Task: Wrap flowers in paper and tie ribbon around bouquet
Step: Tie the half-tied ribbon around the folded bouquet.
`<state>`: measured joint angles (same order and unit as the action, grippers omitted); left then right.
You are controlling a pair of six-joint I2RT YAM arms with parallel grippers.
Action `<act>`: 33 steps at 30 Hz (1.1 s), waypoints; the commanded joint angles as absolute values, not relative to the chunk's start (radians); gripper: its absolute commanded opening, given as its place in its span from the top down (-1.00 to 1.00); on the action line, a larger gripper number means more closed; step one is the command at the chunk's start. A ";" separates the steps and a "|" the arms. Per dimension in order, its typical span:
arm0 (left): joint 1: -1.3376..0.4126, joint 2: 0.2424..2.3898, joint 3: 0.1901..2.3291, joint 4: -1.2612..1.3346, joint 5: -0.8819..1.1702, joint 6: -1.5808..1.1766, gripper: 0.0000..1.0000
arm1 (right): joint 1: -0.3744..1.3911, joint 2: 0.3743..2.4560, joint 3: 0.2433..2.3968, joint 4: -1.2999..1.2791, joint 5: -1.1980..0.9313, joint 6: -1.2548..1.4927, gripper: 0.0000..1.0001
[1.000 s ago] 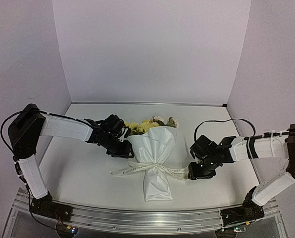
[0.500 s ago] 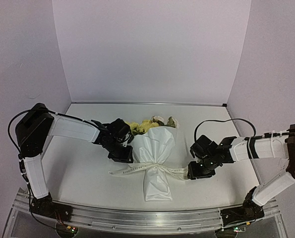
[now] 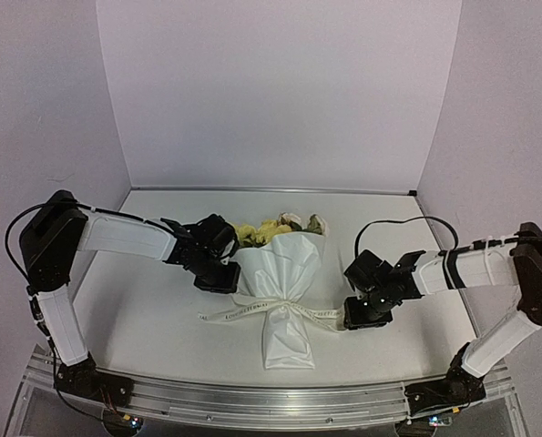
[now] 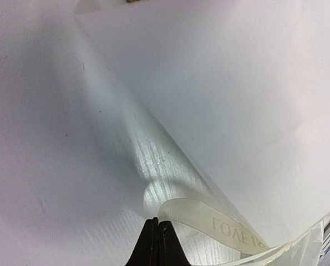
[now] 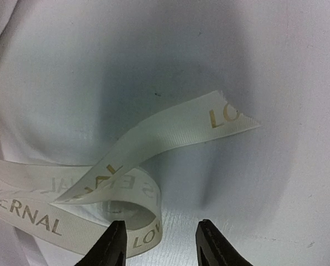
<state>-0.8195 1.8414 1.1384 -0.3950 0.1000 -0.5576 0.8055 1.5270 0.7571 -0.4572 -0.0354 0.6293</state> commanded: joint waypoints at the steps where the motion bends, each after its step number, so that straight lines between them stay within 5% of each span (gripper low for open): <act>1: -0.820 1.753 1.103 -0.366 0.043 -0.586 1.00 | 0.802 1.565 0.788 -0.433 0.000 0.652 0.22; 10: -0.820 1.717 1.055 -0.340 0.010 -0.613 1.00 | 0.805 1.571 0.793 -0.429 0.028 0.672 0.99; 33: -0.792 1.630 0.879 -0.339 -0.174 -0.718 1.00 | 0.809 1.504 0.725 -0.587 0.278 0.720 1.00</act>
<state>-0.8302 1.6973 0.9318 -0.2922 -0.0646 -0.6930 0.8192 1.5207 0.7615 -0.4663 0.1391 0.6877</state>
